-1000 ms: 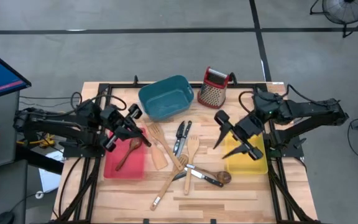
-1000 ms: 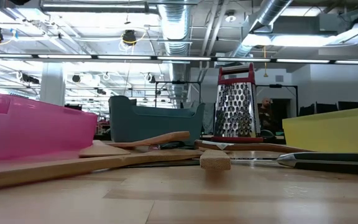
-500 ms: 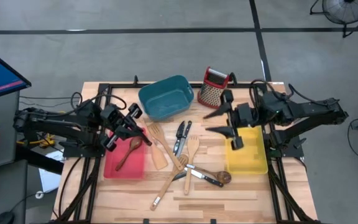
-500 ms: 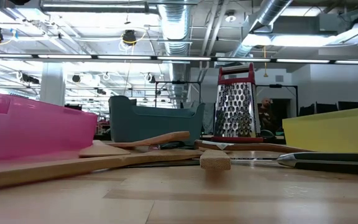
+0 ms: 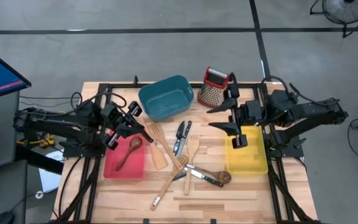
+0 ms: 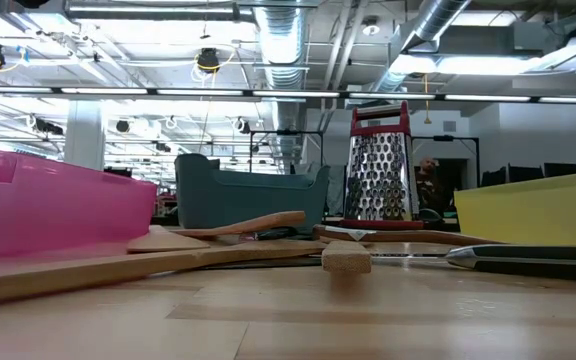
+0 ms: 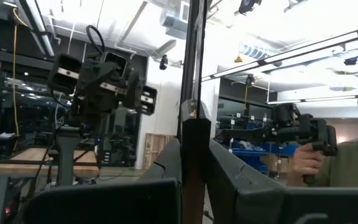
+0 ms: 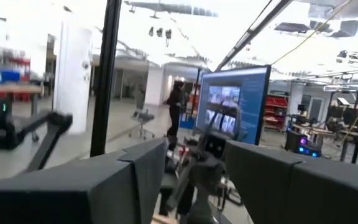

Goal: Pick & Place Kitchen Items
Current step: Put the black table knife into the blue bin

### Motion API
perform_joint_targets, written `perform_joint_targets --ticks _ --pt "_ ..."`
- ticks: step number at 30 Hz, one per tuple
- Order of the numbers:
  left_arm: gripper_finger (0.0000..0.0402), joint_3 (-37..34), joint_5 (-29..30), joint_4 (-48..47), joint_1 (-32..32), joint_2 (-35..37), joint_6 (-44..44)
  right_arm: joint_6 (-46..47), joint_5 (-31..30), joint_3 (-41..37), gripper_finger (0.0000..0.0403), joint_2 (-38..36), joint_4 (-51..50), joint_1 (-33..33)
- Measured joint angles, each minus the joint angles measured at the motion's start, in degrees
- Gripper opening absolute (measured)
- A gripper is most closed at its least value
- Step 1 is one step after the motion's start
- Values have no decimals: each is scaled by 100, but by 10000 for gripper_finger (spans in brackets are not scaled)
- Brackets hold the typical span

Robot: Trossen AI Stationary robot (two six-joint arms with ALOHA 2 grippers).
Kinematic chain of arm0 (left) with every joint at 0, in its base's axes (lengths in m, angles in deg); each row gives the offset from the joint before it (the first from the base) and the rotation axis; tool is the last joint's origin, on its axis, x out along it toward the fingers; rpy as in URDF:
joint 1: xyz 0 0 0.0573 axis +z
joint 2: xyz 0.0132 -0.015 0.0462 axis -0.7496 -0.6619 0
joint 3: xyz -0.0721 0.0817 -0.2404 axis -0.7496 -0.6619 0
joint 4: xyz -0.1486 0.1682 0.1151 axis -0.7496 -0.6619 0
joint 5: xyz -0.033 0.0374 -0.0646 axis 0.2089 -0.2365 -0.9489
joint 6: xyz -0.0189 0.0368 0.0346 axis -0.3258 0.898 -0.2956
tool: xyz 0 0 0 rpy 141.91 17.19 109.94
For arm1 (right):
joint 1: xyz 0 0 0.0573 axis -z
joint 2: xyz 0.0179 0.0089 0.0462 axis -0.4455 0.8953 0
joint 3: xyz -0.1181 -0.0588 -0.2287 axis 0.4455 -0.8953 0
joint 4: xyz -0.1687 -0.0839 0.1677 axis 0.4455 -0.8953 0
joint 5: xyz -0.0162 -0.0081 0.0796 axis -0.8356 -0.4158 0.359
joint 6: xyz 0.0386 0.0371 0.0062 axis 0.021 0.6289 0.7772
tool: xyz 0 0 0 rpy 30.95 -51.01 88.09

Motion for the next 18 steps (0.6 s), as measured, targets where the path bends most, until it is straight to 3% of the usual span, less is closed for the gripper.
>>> perform_joint_targets --ticks 11,18 --pt "17 -2 22 2 -2 0 0 -62 0 0 251 0 1014 -35" --pt "18 -2 20 0 -2 0 9 -73 0 0 265 0 1323 -32"
